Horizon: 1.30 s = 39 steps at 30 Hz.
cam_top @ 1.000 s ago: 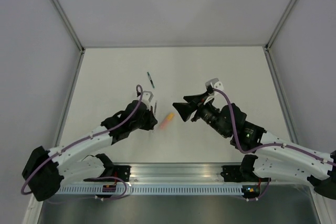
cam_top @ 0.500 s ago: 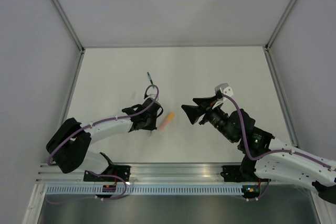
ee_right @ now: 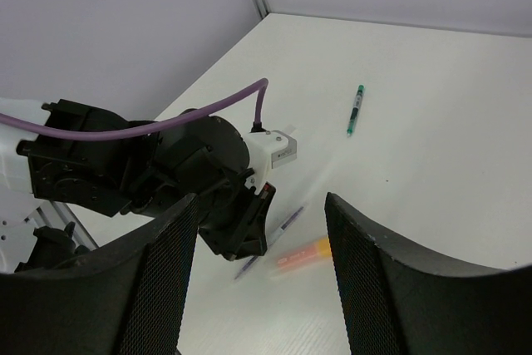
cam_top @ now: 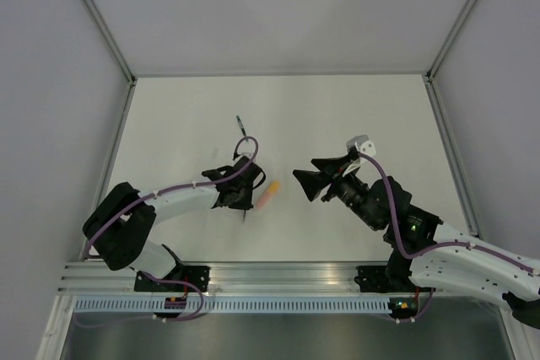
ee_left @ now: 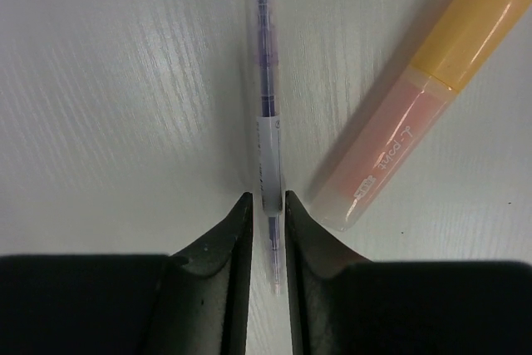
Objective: Insert the pens into the pen caps
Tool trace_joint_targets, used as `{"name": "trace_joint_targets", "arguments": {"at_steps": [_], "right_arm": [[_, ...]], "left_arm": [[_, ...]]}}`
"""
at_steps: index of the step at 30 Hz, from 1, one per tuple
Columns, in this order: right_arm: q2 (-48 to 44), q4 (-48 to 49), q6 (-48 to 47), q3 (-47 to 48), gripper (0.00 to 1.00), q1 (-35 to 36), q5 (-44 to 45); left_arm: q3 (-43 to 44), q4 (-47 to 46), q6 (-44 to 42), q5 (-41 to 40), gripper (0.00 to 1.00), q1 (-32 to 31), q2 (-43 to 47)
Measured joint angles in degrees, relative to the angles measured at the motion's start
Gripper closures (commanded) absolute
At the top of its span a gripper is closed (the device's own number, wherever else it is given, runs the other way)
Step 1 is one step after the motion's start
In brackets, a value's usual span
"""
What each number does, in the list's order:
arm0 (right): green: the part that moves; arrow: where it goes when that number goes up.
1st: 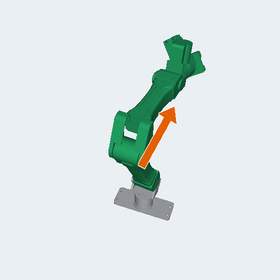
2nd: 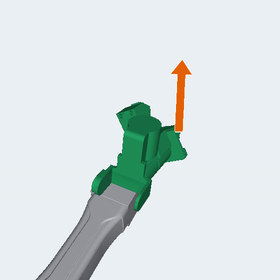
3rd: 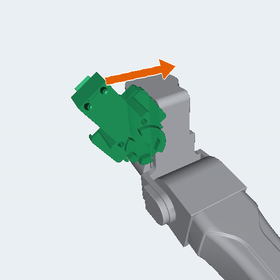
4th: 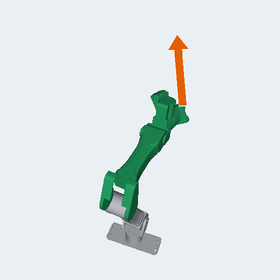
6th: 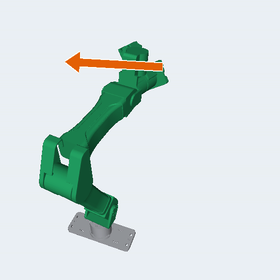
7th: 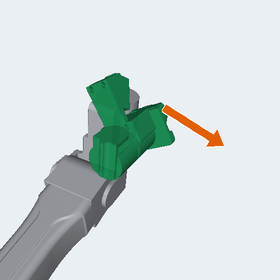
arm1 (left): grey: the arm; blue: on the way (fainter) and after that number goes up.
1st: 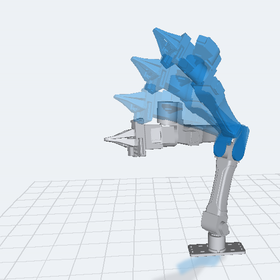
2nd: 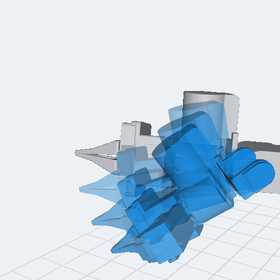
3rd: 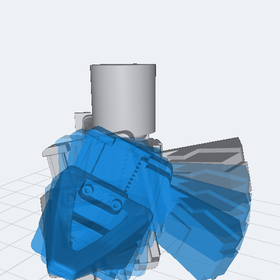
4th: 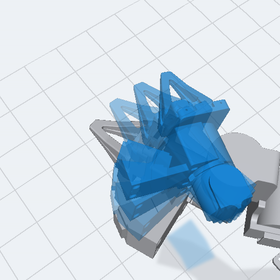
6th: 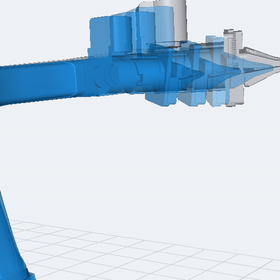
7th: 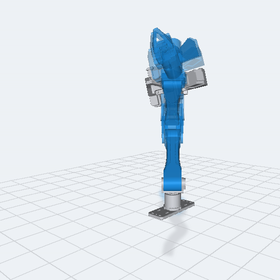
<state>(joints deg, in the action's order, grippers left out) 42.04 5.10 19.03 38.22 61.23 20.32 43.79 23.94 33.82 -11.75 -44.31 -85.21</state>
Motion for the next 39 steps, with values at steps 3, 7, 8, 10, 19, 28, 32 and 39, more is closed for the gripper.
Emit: {"name": "trace_joint_targets", "arguments": {"at_steps": [3, 7, 8, 10, 19, 28, 32, 39], "right_arm": [[0.0, -0.09, 0.0, -0.24, 0.32, 0.0, -0.09], [-0.02, -0.17, 0.0, -0.26, 0.31, 0.0, -0.37], [-0.04, -0.2, 0.0, -0.28, 0.31, 0.0, -0.42], [-0.22, -0.24, 0.0, -0.33, 0.31, 0.0, -0.39], [-0.59, -3.96, 2.71, -0.07, 0.32, 0.0, -0.83], [-6.99, -12.13, 5.27, 2.01, 0.32, 0.0, -12.04], [-12.57, -11.52, 6.62, -1.16, 0.32, 0.0, -14.69], [-14.08, -12.72, 7.21, -1.36, 0.32, 0.0, -17.2]], "left_arm": [[0.42, 0.42, 0.13, -0.02, 0.71, 0.0, -0.02], [1.16, 1.38, 0.33, -0.13, 0.66, 0.0, -0.02], [1.51, 1.9, 0.42, -0.2, 0.62, 0.0, 0.02], [2.51, 3.23, 0.48, -0.28, 0.57, 0.0, 0.37], [17.0, 8.24, 0.55, -4.15, 0.47, 0.63, 1.86], [34.64, 7.5, -1.7, -8.02, 0.45, 10.12, -10.69], [40.83, 7.32, -3.82, -8.0, 0.46, 14.84, -18.73], [50.38, 7.5, -6.95, -7.02, 0.46, 23.85, -29.73]]}}
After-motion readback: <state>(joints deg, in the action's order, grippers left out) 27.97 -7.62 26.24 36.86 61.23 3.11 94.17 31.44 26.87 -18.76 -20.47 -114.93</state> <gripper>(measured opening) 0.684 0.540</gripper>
